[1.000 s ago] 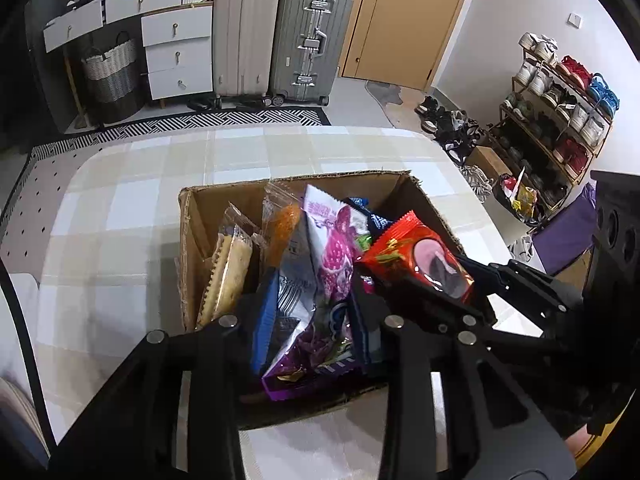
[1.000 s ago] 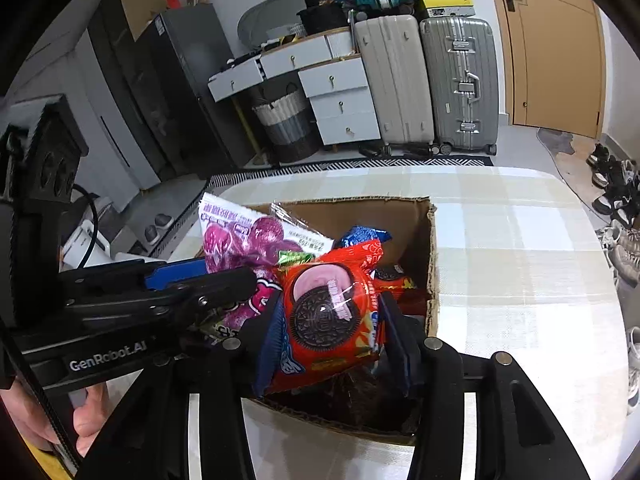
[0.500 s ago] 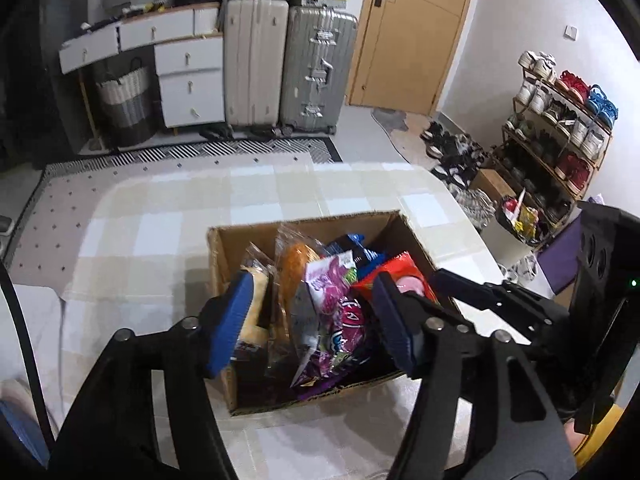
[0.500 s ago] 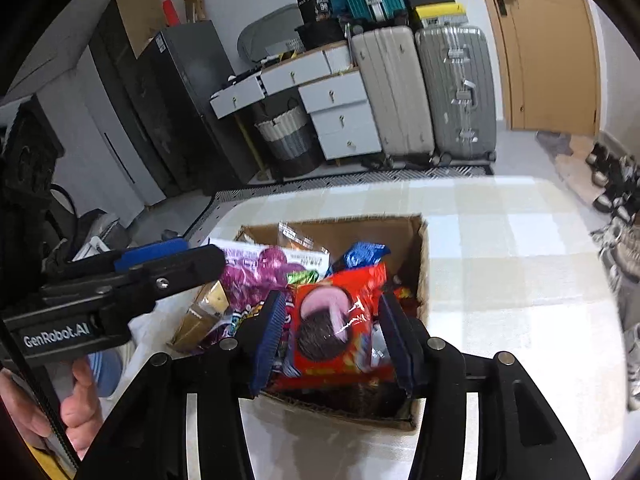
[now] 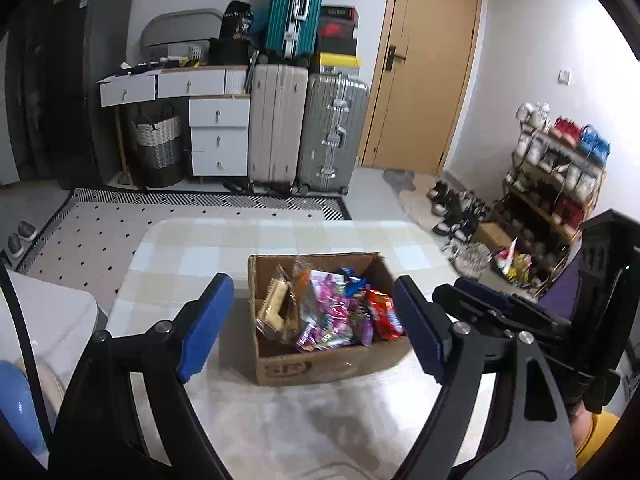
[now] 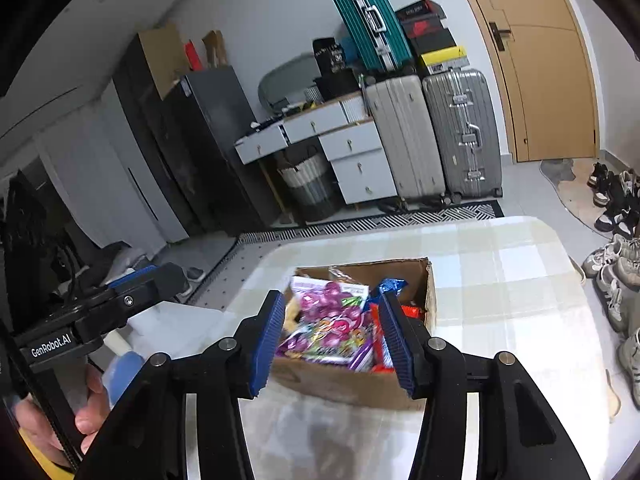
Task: Organize snacks
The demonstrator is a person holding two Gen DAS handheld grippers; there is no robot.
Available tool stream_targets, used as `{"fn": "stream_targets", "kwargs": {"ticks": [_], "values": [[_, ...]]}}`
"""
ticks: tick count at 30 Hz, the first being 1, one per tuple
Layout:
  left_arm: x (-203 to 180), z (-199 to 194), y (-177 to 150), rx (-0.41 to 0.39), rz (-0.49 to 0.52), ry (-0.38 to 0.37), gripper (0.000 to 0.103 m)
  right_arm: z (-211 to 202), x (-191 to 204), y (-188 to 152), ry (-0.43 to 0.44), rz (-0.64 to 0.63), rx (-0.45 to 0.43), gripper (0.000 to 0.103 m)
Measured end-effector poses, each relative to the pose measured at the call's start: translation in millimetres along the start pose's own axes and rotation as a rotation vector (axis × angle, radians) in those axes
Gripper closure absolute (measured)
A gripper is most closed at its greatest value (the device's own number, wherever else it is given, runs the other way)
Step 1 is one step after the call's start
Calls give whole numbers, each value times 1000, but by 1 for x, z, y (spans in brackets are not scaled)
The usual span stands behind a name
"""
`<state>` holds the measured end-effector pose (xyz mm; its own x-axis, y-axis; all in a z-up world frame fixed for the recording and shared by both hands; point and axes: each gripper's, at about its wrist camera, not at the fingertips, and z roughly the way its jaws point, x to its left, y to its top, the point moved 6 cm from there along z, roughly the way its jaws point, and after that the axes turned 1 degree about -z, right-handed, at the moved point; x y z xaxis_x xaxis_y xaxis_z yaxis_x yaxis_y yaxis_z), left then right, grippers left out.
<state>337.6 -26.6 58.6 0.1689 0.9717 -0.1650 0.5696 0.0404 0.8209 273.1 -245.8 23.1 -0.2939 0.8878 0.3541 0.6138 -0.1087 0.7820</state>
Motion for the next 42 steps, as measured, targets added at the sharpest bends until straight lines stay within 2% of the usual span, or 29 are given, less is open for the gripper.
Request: {"fn": "stream_targets", "kwargs": {"ticks": [3,5,6,9,14,16,17,20,24,28,30,33,36,38,42], "values": [[-2,-38,-7,-12,-46,-25,19,-32,14,-4,20,-2,-24,50],[-2,-67,-12,-44,-69,-24,18,-56,25,-8,29,-14,-48,41],[-3,-78,-16,-56,-70,-19,16,-67,30,-10,29,-20,-59,34],[-8,-117,-27,-95,-69,-1,1,-104,49,-22,42,-54,-93,27],[-30,-186,-45,-166,-8,2,1,-156,72,-38,16,-127,-157,22],[-38,-210,-54,-187,18,9,1,-173,78,-46,-4,-142,-189,6],[-42,-223,-59,-197,30,16,1,-182,81,-50,-19,-150,-209,4],[-53,-255,-75,-207,56,27,1,-200,90,-66,-51,-182,-236,3],[-54,-290,-106,-211,28,37,1,-212,93,-92,-63,-204,-235,2],[-49,-303,-146,-171,0,46,1,-209,94,-120,-27,-222,-225,1],[-44,-301,-169,-129,-14,61,1,-201,94,-134,-14,-229,-222,1],[-38,-289,-193,-117,-13,81,1,-184,90,-147,-10,-225,-212,1],[-31,-262,-206,-102,-3,114,1,-162,83,-154,-52,-224,-202,1],[-23,-233,-202,-100,-11,132,1,-150,76,-155,-63,-225,-202,1],[-11,-200,-206,-123,-21,149,1,-133,58,-156,-101,-236,-203,1]]}}
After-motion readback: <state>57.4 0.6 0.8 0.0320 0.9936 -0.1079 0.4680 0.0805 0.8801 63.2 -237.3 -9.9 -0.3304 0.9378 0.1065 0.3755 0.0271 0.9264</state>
